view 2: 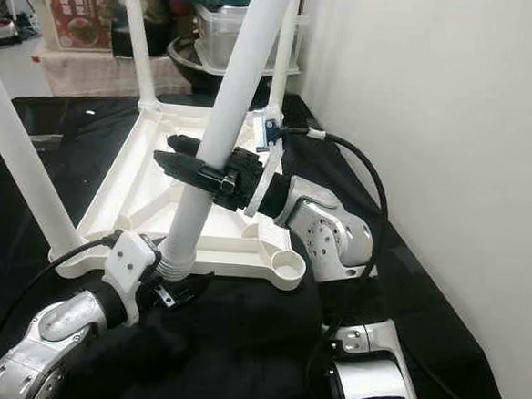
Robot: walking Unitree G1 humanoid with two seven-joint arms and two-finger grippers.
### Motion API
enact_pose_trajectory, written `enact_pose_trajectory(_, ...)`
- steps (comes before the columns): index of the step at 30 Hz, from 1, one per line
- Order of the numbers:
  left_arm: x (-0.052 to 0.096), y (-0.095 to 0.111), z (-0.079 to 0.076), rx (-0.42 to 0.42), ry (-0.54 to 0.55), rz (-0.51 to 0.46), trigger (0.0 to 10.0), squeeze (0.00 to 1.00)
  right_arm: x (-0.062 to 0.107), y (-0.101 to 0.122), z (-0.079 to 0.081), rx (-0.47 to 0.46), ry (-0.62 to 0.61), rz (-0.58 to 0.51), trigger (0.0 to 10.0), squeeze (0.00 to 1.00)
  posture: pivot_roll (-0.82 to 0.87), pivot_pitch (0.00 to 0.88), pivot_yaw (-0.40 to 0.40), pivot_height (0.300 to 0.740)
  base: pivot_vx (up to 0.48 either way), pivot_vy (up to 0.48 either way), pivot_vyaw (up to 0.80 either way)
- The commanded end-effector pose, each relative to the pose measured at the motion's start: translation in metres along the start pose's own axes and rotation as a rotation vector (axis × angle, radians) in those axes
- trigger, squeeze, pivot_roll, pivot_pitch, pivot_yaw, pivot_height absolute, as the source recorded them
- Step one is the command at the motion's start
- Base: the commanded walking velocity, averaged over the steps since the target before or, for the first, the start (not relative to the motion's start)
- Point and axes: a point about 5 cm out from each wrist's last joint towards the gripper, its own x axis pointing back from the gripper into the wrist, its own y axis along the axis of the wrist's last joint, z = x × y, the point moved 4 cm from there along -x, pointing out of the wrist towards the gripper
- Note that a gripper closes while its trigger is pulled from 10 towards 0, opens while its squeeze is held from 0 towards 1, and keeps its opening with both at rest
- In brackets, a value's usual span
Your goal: Building children table
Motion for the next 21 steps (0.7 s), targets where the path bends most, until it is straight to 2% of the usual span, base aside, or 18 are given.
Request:
enact_pose_trajectory(1,-0.0004,0.0009,-0.0013,-0.006,-0.019,0.004,10.0,0.00,-0.0023,0.0027,0.0058,0.021,0.026,-0.003,0.0,0.00,0.07,0.000,-0.042,0.740,0.000,0.000,0.00)
enact_pose_trajectory(3,-0.0004,0.0009,-0.0013,-0.006,-0.019,0.004,10.0,0.00,-0.0023,0.0027,0.0058,0.021,0.026,-0.003,0.0,0.00,0.07,0.000,-0.042,0.740,0.000,0.000,0.00)
enact_pose_trajectory(4,0.0000,0.0007,-0.0003,-0.006,-0.013,-0.001,3.8,0.00,-0.0020,0.0029,0.0065,0.022,0.029,-0.003,0.0,0.00,0.07,0.000,-0.042,0.740,0.000,0.000,0.00)
enact_pose_trajectory(6,0.0000,0.0007,-0.0003,-0.006,-0.013,-0.001,3.8,0.00,-0.0020,0.0029,0.0065,0.022,0.029,-0.003,0.0,0.00,0.07,0.000,-0.042,0.740,0.000,0.000,0.00)
enact_pose_trajectory(7,0.0006,0.0009,0.0000,-0.001,-0.011,-0.010,0.0,0.00,-0.0019,0.0031,0.0070,0.023,0.030,-0.003,0.0,0.00,0.07,0.000,-0.042,0.740,0.000,0.000,0.00)
enact_pose_trajectory(11,0.0018,0.0025,0.0060,0.004,0.022,-0.032,0.0,0.00,-0.0030,0.0019,0.0103,0.031,0.044,-0.001,0.0,0.00,0.07,0.000,-0.044,0.740,0.000,0.000,0.00)
enact_pose_trajectory(19,0.0005,0.0014,0.0063,-0.002,0.027,-0.023,0.0,0.00,-0.0040,-0.0015,0.0108,0.039,0.035,0.015,0.0,0.00,0.07,0.000,-0.044,0.740,0.000,0.000,0.00)
enact_pose_trajectory(20,-0.0009,0.0000,0.0071,-0.023,0.035,-0.010,6.7,0.00,-0.0058,-0.0050,0.0036,0.036,-0.031,0.026,10.0,1.00,0.07,0.000,-0.044,0.740,0.000,0.000,0.00)
enact_pose_trajectory(21,-0.0009,0.0000,0.0071,-0.023,0.035,-0.010,6.7,0.00,-0.0058,-0.0050,0.0036,0.036,-0.031,0.026,10.0,1.00,0.07,0.000,-0.044,0.740,0.000,0.000,0.00)
